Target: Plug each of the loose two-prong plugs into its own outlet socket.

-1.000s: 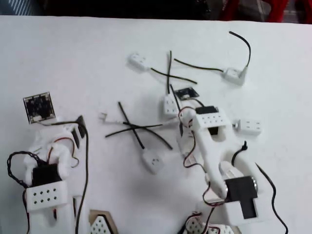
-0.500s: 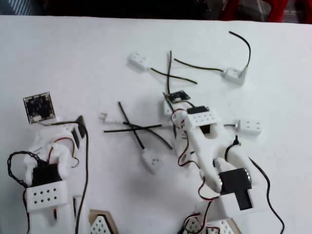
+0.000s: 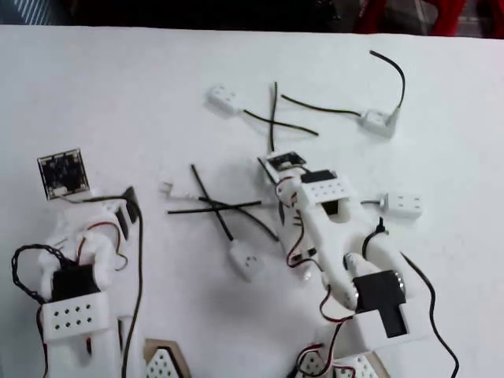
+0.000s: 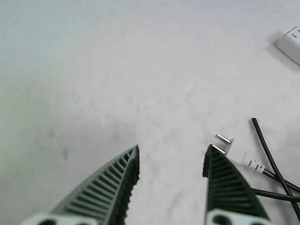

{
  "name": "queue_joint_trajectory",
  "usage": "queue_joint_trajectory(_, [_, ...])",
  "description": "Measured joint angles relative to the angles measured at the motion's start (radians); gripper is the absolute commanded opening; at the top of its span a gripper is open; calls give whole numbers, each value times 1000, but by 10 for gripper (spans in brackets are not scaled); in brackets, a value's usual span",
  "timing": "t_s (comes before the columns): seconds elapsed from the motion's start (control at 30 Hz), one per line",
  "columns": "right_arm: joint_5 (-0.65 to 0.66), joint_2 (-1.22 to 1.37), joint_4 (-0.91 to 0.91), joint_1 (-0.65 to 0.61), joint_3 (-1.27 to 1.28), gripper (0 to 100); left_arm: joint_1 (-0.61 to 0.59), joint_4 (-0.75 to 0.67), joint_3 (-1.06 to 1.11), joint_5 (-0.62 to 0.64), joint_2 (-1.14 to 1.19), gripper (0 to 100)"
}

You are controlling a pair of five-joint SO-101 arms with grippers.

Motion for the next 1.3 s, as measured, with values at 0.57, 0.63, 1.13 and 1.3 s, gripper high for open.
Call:
queue_joint_trajectory(0.57, [2, 0, 81, 2, -26, 33, 0, 0, 0, 0, 0, 230])
queue_joint_trajectory(0.63, [0, 0, 81, 2, -26, 16, 0, 0, 0, 0, 0, 230])
queue_joint_trajectory(1.13, [2, -127, 273, -18, -118, 17, 0, 0, 0, 0, 0, 230])
queue_joint_trajectory(1.3, [2, -387, 370, -77, -169, 17, 0, 0, 0, 0, 0, 233])
